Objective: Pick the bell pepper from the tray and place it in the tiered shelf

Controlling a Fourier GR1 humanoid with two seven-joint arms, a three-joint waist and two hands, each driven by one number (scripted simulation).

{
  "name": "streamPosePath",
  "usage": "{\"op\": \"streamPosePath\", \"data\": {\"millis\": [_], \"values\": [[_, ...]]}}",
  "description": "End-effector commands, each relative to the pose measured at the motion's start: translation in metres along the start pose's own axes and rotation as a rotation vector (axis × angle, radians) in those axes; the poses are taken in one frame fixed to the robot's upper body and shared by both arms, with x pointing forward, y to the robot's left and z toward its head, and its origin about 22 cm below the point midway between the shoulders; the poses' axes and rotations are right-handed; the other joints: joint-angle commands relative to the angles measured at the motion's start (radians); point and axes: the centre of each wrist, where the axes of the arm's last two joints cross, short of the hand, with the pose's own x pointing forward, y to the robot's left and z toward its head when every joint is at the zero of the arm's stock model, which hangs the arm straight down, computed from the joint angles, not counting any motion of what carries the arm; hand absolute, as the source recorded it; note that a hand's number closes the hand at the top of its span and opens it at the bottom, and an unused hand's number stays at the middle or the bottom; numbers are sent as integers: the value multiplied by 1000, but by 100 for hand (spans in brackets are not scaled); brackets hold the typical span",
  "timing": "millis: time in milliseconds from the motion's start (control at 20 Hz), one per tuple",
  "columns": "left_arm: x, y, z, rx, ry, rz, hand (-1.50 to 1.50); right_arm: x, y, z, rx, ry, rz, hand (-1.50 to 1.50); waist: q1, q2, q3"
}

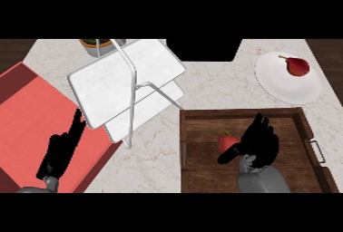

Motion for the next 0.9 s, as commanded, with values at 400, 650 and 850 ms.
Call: {"op": "streamPosePath", "data": {"millis": [400, 650, 850], "values": [[9, -19, -3, -48, -31, 51, 0, 23, 15, -8, -45, 98, -1, 150, -2, 8, -4], [9, -12, -6, -44, -43, 66, 0, 14, 23, -12, -131, 115, 50, 150, -9, 8, -4], [2, -12, 0, -49, -43, 51, 0, 22, 2, 12, -192, 127, 3, 150, -15, 3, -5]]}}
